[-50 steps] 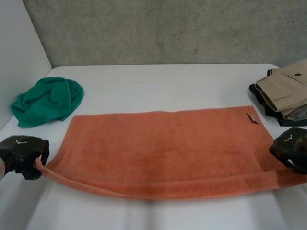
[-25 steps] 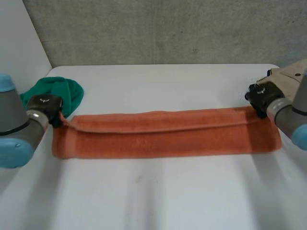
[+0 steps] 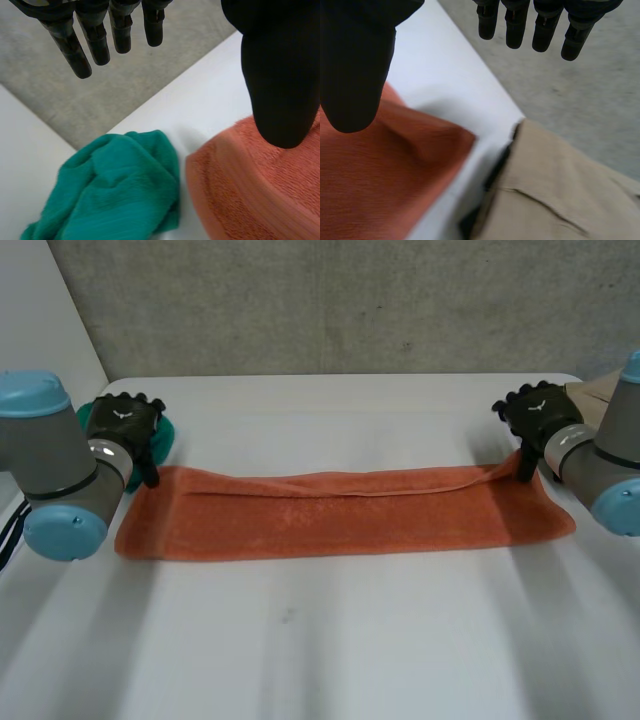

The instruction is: Fold the laundry.

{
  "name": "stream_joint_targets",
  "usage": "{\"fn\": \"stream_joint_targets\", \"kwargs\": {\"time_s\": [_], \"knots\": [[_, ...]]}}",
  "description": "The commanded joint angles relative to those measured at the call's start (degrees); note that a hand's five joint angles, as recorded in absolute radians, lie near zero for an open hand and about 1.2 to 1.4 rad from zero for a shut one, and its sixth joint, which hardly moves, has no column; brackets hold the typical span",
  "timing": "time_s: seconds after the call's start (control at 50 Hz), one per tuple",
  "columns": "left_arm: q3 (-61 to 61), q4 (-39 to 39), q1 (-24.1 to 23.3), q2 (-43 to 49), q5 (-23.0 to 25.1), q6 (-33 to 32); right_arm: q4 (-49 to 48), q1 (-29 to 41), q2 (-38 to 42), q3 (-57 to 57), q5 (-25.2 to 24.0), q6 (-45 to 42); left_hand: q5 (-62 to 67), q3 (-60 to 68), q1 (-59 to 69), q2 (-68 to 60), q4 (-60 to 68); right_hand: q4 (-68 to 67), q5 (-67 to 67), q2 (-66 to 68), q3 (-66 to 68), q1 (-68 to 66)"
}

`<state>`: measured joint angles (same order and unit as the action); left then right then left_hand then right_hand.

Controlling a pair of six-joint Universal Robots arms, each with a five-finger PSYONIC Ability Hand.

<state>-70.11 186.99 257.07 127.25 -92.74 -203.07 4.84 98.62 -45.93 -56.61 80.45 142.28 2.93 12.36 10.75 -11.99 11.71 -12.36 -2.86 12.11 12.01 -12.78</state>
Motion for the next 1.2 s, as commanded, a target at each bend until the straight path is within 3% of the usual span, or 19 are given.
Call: {"fn": "stream_joint_targets", "kwargs": {"time_s": [0.02,0.18,0.28,0.32,0.44,0.62,0.74,0.84,0.96,1.12,1.2], "knots": [[0.23,2.41,0.63,3.97,4.94,-3.12,7.02,-0.36,2.86,1.05,-4.25,0.37,-2.93,-2.36,-0.75,1.99,-1.71,2.36,2.86,-2.11,-2.01,2.78],[8.4,7.95,1.24,12.23,5.82,-3.83,-1.21,-0.1,12.96,11.16,-0.56,1.33,-2.93,-2.36,-0.75,1.99,-1.71,2.36,2.86,-2.11,-2.01,2.78],[14.55,15.84,1.77,16.1,8.45,-1.73,-21.49,-0.27,19.9,18.62,3.91,8.08,-2.93,-2.36,-0.75,1.99,-1.71,2.36,2.86,-2.11,-2.01,2.78],[15.0,17.35,1.86,15.75,7.67,-0.49,-23.73,-0.01,20.36,19.25,5.33,9.59,-2.93,-2.36,-0.75,1.99,-1.71,2.36,2.86,-2.11,-2.01,2.78],[9.14,17.19,1.42,7.69,3.44,4.87,-16.99,-0.09,13.7,13.92,4.11,10.83,-2.93,-2.36,-0.75,1.99,-1.71,2.36,2.86,-2.11,-2.01,2.78],[-5.02,16.31,1.24,-4.18,8.36,6.54,-3.71,-3.08,-0.1,-0.23,-1.17,8.64,-2.93,-2.36,-0.75,1.99,-1.71,2.36,2.86,-2.11,-2.01,2.78],[-8.9,15.95,1.07,-5.78,11.09,6.28,-2.29,-4.05,-3.29,-4.91,-4.5,7.31,-2.93,-2.36,-0.75,1.99,-1.71,2.36,2.86,-2.11,-2.01,2.78],[-8.73,15.6,1.24,-3.77,12.58,6.1,-2.12,-2.48,1.62,-1.68,-8.9,8.19,-2.93,-2.36,-0.75,1.99,-1.71,2.36,2.86,-2.11,-2.01,2.78],[-7.5,14.46,1.33,-2.09,11.45,6.37,-1.06,-0.1,10.41,9.04,-9.17,13.81,-2.93,-2.36,-0.75,1.99,-1.71,2.36,2.86,-2.11,-2.01,2.78],[-7.23,14.37,1.24,-1.83,10.83,6.45,2.37,2.1,22.19,25.66,-7.77,17.33,-2.93,-2.36,-0.75,1.99,-1.71,2.36,2.86,-2.11,-2.01,2.78],[-6.97,14.37,1.24,-1.83,10.83,6.54,-0.61,2.8,27.03,32.43,-3.82,17.42,-2.93,-2.36,-0.75,1.99,-1.71,2.36,2.86,-2.11,-2.01,2.78]]}}
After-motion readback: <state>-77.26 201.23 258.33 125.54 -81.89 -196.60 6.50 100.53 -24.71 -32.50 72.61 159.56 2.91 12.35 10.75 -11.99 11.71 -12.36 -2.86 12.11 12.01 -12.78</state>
